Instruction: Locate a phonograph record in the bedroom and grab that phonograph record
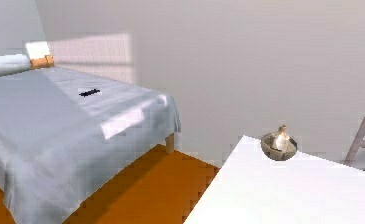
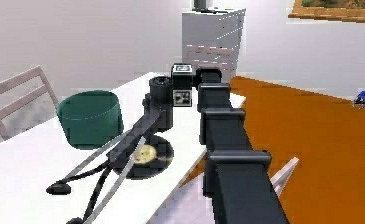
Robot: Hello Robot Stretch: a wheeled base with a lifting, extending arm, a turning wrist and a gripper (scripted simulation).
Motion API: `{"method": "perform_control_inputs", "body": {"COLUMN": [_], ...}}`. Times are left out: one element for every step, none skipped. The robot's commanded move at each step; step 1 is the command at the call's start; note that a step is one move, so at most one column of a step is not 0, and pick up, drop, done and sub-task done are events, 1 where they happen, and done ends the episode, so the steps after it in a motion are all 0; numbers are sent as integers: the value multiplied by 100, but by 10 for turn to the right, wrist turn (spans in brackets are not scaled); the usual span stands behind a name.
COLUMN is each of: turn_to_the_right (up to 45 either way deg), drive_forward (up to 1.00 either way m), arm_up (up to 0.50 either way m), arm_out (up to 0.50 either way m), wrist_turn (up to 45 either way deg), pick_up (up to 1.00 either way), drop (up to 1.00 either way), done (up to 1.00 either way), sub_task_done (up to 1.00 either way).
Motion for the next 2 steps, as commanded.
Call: {"method": "perform_control_inputs", "body": {"turn_to_the_right": [0,-150], "drive_forward": [0,0], "arm_up": [0,0], "arm_out": [-22,0], "wrist_turn": [0,0], "pick_up": [0,0], "drop": [0,0], "done": [0,0], "sub_task_done": [0,0]}}
